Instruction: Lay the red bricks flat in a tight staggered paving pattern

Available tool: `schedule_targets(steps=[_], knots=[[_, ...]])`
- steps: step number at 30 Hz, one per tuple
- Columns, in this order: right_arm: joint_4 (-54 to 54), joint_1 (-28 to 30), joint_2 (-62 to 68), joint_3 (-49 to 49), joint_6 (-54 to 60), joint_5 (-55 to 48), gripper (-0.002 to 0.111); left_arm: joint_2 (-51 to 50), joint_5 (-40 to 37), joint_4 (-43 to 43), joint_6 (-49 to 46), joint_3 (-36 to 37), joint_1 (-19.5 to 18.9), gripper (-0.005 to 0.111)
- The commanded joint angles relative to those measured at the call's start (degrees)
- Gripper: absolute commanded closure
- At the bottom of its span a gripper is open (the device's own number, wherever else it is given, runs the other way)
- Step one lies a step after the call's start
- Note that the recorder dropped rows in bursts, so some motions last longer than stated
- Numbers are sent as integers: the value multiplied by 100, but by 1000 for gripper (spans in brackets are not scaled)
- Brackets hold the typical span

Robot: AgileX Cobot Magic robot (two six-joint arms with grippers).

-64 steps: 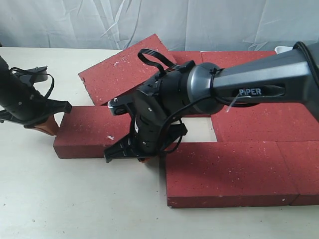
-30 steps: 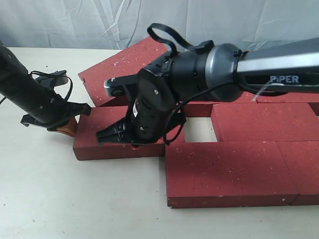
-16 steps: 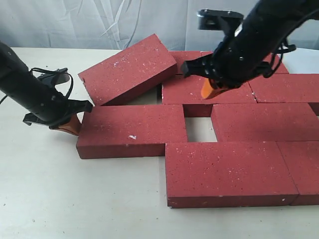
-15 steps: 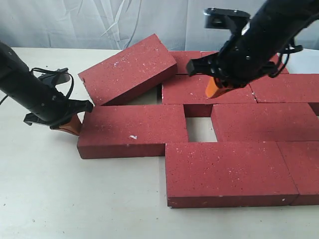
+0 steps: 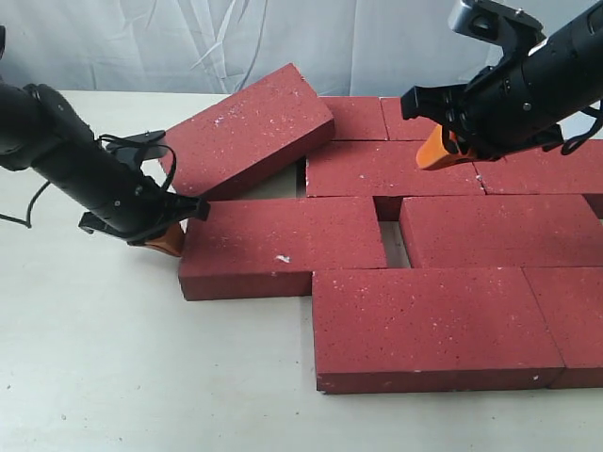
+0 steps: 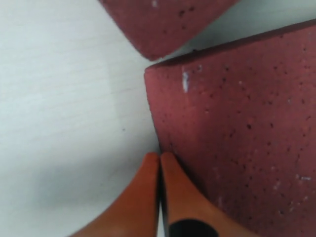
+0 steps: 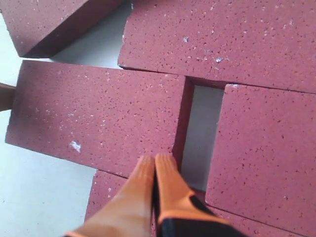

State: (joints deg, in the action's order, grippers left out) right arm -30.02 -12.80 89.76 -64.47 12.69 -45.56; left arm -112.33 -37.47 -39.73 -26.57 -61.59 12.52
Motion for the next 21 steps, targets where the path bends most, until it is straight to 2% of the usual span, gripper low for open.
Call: schedule_targets(steps=[1, 21], knots=[[-34, 32, -58, 20, 73, 35, 109, -39, 191, -257, -8, -27, 184, 107], [-72, 32, -58, 20, 73, 47, 109, -39, 563, -566, -54, -27, 608, 107]])
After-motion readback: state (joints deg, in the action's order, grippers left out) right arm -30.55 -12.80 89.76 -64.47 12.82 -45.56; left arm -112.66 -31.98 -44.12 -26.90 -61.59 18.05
